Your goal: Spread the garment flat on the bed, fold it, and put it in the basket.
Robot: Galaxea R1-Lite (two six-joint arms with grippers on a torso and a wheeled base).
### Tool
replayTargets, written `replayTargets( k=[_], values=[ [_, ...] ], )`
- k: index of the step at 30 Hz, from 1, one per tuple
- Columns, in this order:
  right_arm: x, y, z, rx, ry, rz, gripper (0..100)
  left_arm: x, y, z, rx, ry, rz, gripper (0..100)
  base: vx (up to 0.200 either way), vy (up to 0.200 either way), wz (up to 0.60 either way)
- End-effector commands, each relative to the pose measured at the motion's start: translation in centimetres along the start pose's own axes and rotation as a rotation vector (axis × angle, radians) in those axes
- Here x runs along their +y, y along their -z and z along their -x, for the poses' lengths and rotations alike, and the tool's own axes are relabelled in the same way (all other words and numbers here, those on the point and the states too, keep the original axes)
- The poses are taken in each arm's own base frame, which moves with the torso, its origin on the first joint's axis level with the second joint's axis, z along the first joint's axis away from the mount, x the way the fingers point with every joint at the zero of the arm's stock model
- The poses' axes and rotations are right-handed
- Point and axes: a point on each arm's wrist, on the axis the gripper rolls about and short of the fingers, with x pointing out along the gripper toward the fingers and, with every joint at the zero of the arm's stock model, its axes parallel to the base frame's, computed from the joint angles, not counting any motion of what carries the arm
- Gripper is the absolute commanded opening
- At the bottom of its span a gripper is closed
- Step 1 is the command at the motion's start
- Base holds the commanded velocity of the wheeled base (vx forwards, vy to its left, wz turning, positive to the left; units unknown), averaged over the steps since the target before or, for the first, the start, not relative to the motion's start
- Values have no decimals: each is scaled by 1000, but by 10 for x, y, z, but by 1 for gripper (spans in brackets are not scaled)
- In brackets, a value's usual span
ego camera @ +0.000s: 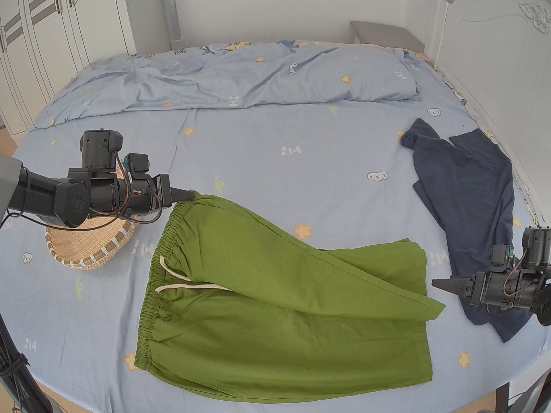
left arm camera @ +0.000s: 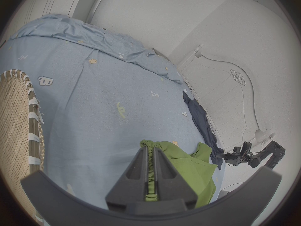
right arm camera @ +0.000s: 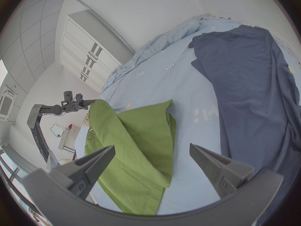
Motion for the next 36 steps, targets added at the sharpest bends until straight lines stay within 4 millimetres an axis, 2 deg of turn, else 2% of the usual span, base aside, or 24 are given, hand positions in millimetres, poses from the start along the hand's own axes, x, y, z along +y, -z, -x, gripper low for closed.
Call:
replayTargets(
  k=[1,10,25,26,36],
  values=[
    [-1,15,4,23,8,-18,100,1,1,-1,2,-1,3,0,0,0,0],
    [-8,31,-8,35,-8,-14,100,7,1,-4,-1,-9,9,0,0,0,0],
    [-6,49,-22,70,-51,6,100,10,2,-6,0,-14,13,0,0,0,0],
    [-7,49,-23,69,-50,6,0,11,2,-6,0,-12,13,0,0,0,0],
    [-10,48,-22,56,-42,4,0,11,3,-6,3,-14,14,0,0,0,0]
  ],
)
